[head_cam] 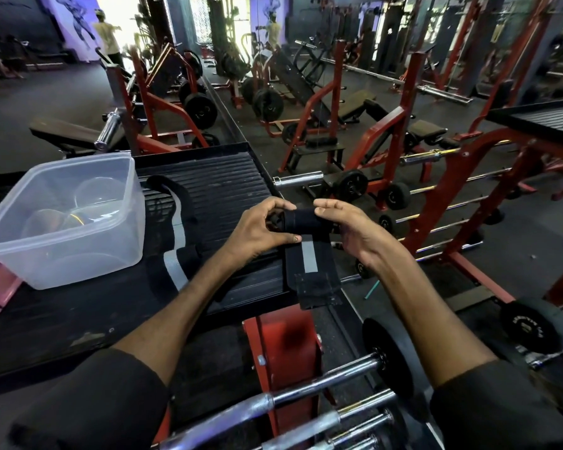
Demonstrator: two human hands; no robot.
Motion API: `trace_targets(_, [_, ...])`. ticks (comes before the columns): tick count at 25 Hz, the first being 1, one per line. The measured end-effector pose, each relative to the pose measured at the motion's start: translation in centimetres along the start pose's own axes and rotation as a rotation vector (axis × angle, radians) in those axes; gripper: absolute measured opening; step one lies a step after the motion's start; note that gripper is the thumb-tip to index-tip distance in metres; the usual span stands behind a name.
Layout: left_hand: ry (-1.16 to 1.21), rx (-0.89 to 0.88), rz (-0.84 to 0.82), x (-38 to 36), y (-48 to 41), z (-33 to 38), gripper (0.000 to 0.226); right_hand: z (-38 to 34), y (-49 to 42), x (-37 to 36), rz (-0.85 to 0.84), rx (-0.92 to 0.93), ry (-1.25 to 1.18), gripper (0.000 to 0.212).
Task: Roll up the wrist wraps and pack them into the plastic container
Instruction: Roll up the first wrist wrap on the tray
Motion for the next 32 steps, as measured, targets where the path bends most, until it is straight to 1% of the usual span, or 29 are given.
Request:
trace_targets(3, [-0.071, -0.048, 0.012, -0.4, 0.3, 0.5, 0.052, 1.6, 0.1, -0.6, -0.102, -0.093, 0.227, 0.064])
trace_targets(4, [-0.066, -0.054, 0.005, -0.4, 0.3, 0.4, 0.053, 1.6, 0.3, -0.7, -0.120, -0.096, 0.269, 0.062])
trace_targets(6, [-0.014, -0.031, -0.057, -0.7, 0.0, 0.0, 0.054, 0.7, 0.9, -0.6, -0.105, -0.020, 0.313, 0.044])
trace_targets(7, [0.043, -0.001, -0.109, -0.9, -0.2, -0.3, 0.054, 0.3, 1.1, -0.5, -0.084, 0.021, 0.328, 0.037])
trace_targets(9, [0.186, 0.065, -0.190, -1.5, -0.4, -1.0, 0.050, -0.3, 1.5, -0.6, -0.063, 0.098, 0.327, 0.030])
trace_targets(11, [0.247, 0.098, -0.202, -1.8, -0.5, -1.4, 0.051, -0.6, 1.9, -0.7, -0.049, 0.152, 0.300, 0.033])
trace_targets(15, [0.140, 0.077, -0.189, -1.7, -0.5, -1.5, 0.058, -1.5, 2.5, -1.2, -0.051, 0.250, 0.247, 0.047])
trace_targets(18, [0.085, 0.071, -0.179, -1.4, -0.4, -1.5, 0.063, -1.2, 2.5, -1.5, -0.054, 0.228, 0.256, 0.051])
trace_targets(20, [0.031, 0.051, -0.127, -1.0, -0.2, -1.2, 0.062, -0.7, 2.2, -1.5, -0.101, 0.166, 0.200, 0.052])
trace_targets(21, [0.020, 0.033, -0.090, -0.9, -0.1, -1.0, 0.060, -0.6, 2.1, -1.6, -0.135, 0.132, 0.108, 0.051])
trace_targets(22, [0.018, 0.009, -0.053, -0.9, 0.1, -0.5, 0.060, -0.3, 2.0, -1.7, -0.138, 0.093, -0.037, 0.046])
trace_targets(23, [0.018, -0.023, -0.017, -0.9, 0.2, 0.0, 0.059, -0.1, 1.8, -1.7, -0.098, 0.072, -0.172, 0.040])
trace_targets(24, [0.010, -0.056, 0.016, -0.9, 0.4, 0.4, 0.059, 0.1, 1.6, -1.7, -0.024, 0.067, -0.232, 0.033])
trace_targets(25, [-0.001, -0.084, 0.041, -0.9, 0.4, 0.5, 0.059, 0.3, 1.5, -1.7, 0.051, 0.060, -0.181, 0.028])
trace_targets(26, [-0.017, -0.103, 0.057, -1.1, 0.4, 0.7, 0.059, 0.6, 1.3, -1.9, 0.102, 0.052, -0.055, 0.024])
trace_targets(27, [-0.032, -0.109, 0.071, -1.2, 0.4, 0.6, 0.059, 0.9, 1.2, -2.2, 0.128, 0.054, 0.082, 0.021])
trace_targets(28, [-0.040, -0.102, 0.079, -1.2, 0.4, 0.5, 0.059, 1.0, 1.2, -2.4, 0.141, 0.071, 0.163, 0.019])
trace_targets(29, [-0.014, -0.080, 0.074, -1.2, 0.3, 0.3, 0.058, 1.0, 1.2, -2.4, 0.154, 0.095, 0.170, 0.019])
trace_targets(30, [0.071, -0.047, 0.041, -1.4, 0.1, 0.1, 0.057, 1.0, 1.4, -2.2, 0.163, 0.120, 0.113, 0.022])
trace_targets(32, [0.408, 0.021, -0.060, -2.0, 0.0, -0.1, 0.047, 0.5, 1.6, -2.0, 0.185, 0.161, -0.042, 0.027])
Point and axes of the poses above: each hand's wrist, its own y-axis away from the middle knuckle, its own x-axis out of the back of the hand, z = x × y, the point moved 8 cm from there along -y, towards the middle knuckle, and after that the axes turned 15 degrees about -z, right-handed, at the moved point
